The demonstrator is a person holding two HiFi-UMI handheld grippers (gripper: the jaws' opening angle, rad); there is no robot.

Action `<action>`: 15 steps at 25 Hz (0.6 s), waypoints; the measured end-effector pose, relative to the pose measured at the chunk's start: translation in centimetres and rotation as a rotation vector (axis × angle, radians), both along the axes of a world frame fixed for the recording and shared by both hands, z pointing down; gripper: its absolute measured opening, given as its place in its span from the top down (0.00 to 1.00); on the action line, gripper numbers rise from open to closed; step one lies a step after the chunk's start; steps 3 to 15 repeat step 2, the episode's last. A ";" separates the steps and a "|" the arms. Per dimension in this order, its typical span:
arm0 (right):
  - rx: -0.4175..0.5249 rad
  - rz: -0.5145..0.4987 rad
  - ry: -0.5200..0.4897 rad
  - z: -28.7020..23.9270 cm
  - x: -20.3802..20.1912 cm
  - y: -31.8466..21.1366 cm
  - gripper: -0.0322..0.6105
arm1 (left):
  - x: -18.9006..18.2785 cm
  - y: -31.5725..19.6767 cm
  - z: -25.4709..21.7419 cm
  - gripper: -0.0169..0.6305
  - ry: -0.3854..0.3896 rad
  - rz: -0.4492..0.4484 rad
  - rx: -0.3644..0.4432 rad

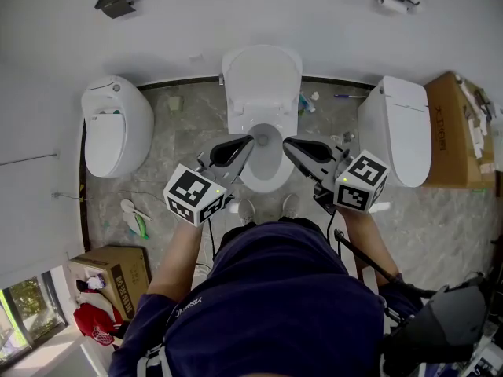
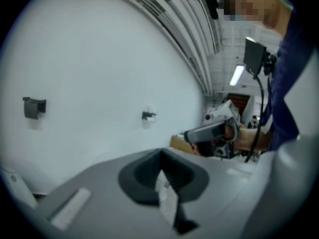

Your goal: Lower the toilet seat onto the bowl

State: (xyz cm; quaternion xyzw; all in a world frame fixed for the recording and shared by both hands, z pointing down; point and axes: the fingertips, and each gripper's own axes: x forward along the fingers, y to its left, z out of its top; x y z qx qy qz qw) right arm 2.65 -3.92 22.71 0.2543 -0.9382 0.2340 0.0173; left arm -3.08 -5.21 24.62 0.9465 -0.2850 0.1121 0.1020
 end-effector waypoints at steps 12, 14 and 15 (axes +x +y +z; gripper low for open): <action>-0.001 0.001 -0.004 0.1 0.0 0.2 0.94 | 0.1 0.2 0.1 0.97 -0.001 0.000 0.000; -0.001 0.001 -0.004 0.1 0.0 0.2 0.94 | 0.1 0.2 0.1 0.97 -0.001 0.000 0.000; -0.001 0.001 -0.004 0.1 0.0 0.2 0.94 | 0.1 0.2 0.1 0.97 -0.001 0.000 0.000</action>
